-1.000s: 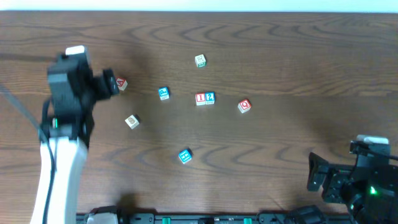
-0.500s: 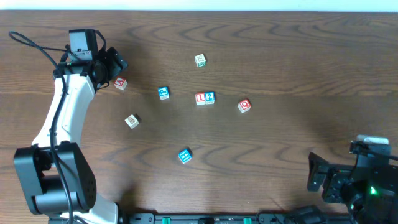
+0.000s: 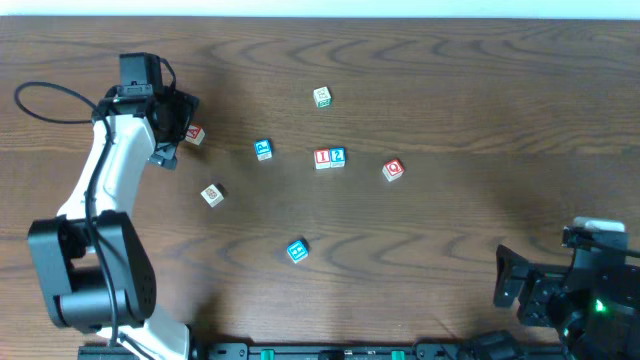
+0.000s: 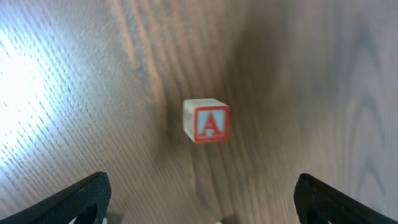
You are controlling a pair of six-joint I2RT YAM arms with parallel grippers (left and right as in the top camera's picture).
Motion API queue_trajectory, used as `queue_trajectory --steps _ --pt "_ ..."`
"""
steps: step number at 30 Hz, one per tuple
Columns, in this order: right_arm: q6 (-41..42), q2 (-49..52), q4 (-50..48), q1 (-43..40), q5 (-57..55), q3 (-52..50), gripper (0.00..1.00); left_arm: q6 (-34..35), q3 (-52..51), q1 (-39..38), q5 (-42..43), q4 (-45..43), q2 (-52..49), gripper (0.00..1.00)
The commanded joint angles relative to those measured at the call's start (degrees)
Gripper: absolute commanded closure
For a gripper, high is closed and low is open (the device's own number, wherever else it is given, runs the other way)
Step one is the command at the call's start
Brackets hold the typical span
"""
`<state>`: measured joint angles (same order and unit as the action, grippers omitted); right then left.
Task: Spell out Ai2
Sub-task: 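Reach the left gripper to the red 'A' block and grasp it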
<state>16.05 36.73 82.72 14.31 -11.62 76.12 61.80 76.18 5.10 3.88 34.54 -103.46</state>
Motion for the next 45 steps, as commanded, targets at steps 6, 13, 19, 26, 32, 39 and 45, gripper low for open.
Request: queue_trajectory --steps 6,13,19,26,32,39,45 --pt "-0.46 -0.09 0.04 -0.42 -0.59 0.02 0.01 7.26 3.02 0.07 0.42 0.63 -3.80 0.04" --pt "-0.46 -0.09 0.07 -0.42 -0.59 0.02 0.01 7.04 17.42 0.13 0.02 13.27 -10.38 0.04" --pt "-0.46 -0.09 0.07 -0.42 -0.59 0.02 0.01 6.34 28.44 0.13 0.33 22.93 -19.12 0.04" --pt "-0.46 -0.09 0.04 -0.42 -0.59 0.02 0.01 5.46 28.57 0.13 2.16 23.89 -22.67 0.04" --pt "-0.46 -0.09 0.04 -0.42 -0.59 0.02 0.01 3.98 28.57 0.13 1.70 22.05 -23.91 0.04" --pt "-0.46 -0.09 0.07 -0.42 -0.59 0.02 0.01 3.45 28.57 0.15 3.13 20.15 -26.82 0.04" --pt "-0.46 -0.09 0.07 -0.42 -0.59 0.02 0.01 3.08 28.57 0.13 3.63 18.45 -27.19 0.08"
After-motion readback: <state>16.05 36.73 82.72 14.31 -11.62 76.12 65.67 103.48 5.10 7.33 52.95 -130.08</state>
